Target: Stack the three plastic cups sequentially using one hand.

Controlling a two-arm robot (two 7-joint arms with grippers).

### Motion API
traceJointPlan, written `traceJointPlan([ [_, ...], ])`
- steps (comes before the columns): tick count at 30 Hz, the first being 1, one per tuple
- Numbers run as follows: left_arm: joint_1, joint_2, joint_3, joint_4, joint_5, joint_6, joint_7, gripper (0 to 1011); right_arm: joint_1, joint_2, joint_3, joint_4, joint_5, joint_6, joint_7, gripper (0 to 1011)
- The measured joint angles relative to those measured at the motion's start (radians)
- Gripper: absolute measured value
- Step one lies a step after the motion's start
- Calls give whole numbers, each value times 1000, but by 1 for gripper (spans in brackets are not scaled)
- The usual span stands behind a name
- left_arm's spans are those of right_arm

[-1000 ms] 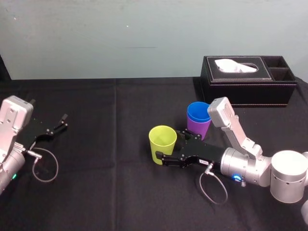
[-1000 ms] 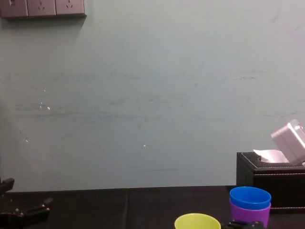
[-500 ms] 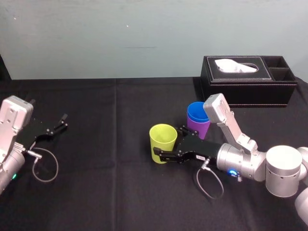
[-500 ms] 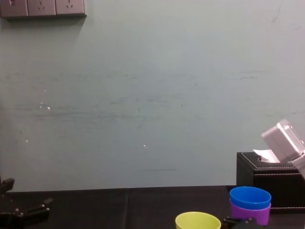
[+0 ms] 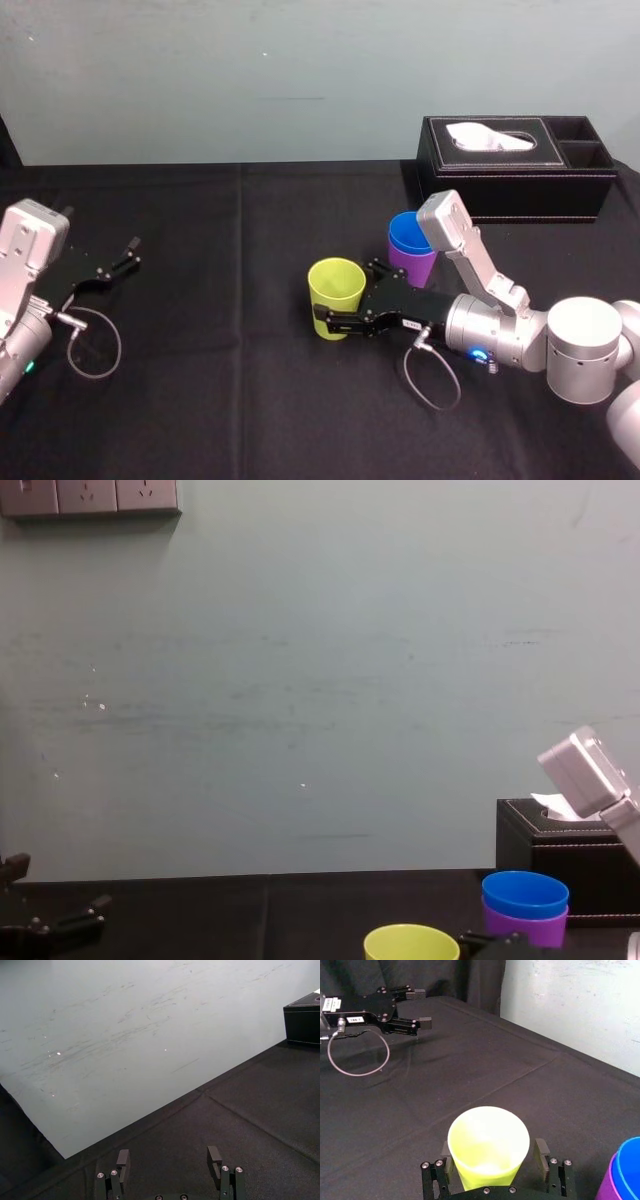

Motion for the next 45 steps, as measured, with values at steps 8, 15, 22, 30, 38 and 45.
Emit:
traceJointPlan([
  [8,0,0,0,0,0,0,0,1010,1,0,-1,2,3,2,5,1003],
  [15,0,0,0,0,0,0,0,1010,1,0,-1,1,3,2,4,928],
  [22,0,0,0,0,0,0,0,1010,0,1,0,0,3,2,4,771],
  [30,0,0,0,0,0,0,0,1010,-1,1,1,-1,3,2,3,739],
  [38,0,0,0,0,0,0,0,1010,-1,1,1,-1,3,2,2,739],
  [45,0,0,0,0,0,0,0,1010,-3,3,0,-7,0,2,-2,739],
])
